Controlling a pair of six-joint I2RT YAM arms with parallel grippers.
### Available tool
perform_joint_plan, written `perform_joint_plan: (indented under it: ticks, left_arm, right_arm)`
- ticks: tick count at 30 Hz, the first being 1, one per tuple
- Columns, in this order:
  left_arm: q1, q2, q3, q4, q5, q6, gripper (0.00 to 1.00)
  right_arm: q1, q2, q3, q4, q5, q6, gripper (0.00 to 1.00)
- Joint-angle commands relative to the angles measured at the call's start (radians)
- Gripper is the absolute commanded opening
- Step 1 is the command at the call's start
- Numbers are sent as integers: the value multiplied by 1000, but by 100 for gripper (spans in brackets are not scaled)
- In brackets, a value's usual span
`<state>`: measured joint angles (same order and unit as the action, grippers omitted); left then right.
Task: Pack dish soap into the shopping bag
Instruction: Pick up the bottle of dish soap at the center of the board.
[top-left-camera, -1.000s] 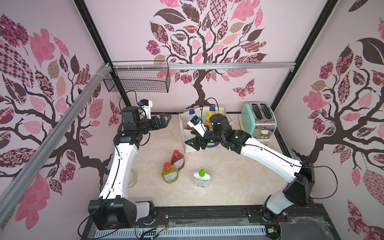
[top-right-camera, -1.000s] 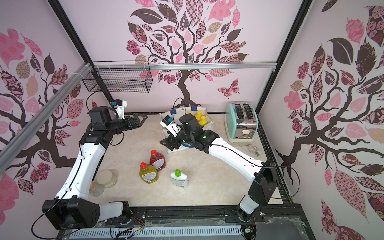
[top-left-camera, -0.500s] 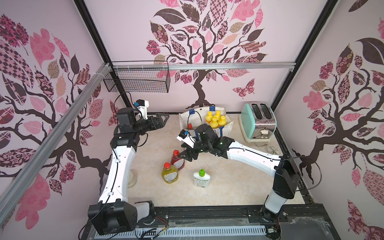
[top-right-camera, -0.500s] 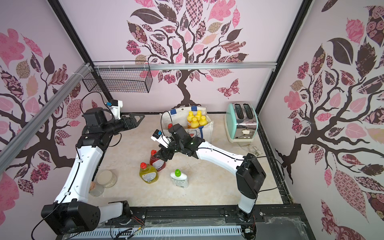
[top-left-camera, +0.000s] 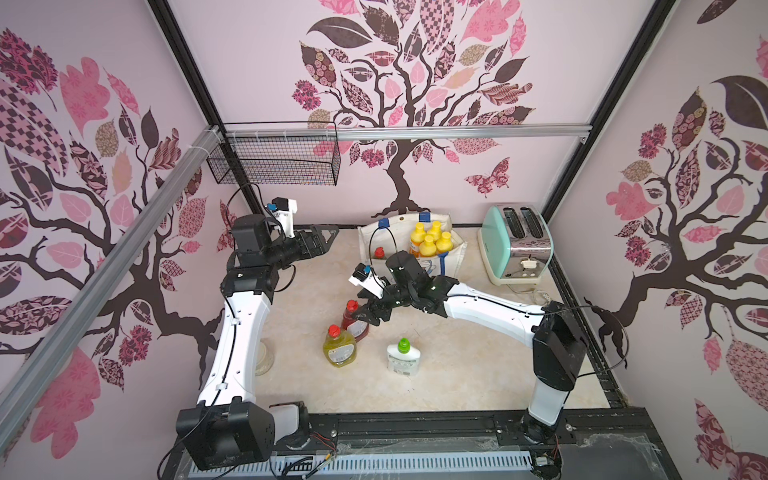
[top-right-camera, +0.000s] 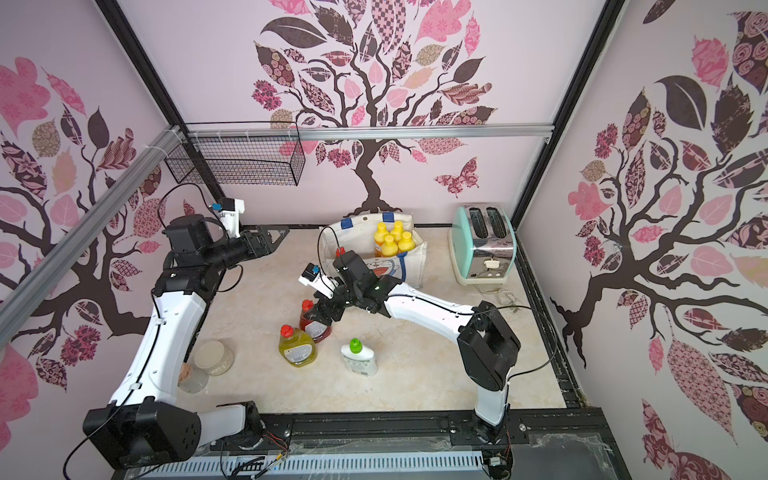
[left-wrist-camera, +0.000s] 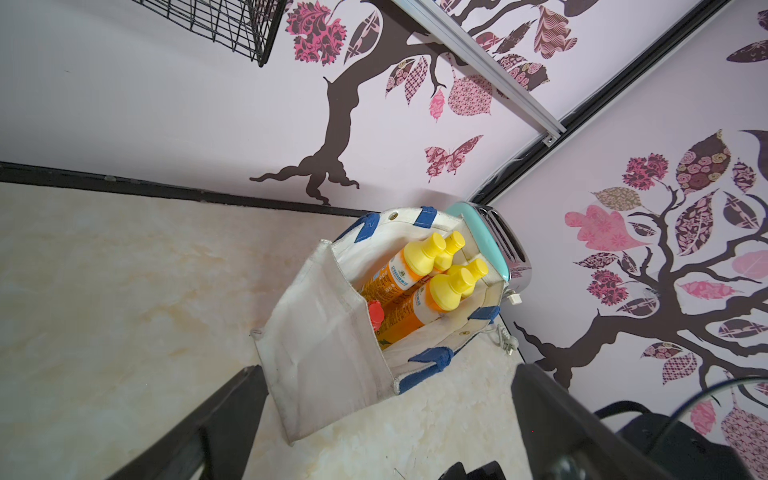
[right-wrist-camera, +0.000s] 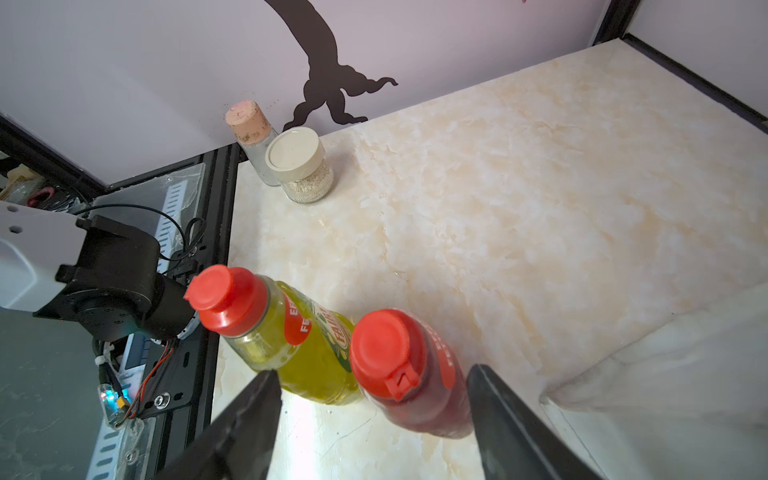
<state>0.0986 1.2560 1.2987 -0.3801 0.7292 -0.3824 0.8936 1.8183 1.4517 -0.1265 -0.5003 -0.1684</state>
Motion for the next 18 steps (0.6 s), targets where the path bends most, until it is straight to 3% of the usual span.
perform_joint_plan:
  ticks: [1,18]
  left_arm:
    - [5,3,-15,46,42,-20,98]
    - [4,-11,-18,54,63,-26,98]
  right_arm:
    - [7,13,35,29,-24,12,75]
    - [38,81,97,42,-44,31,70]
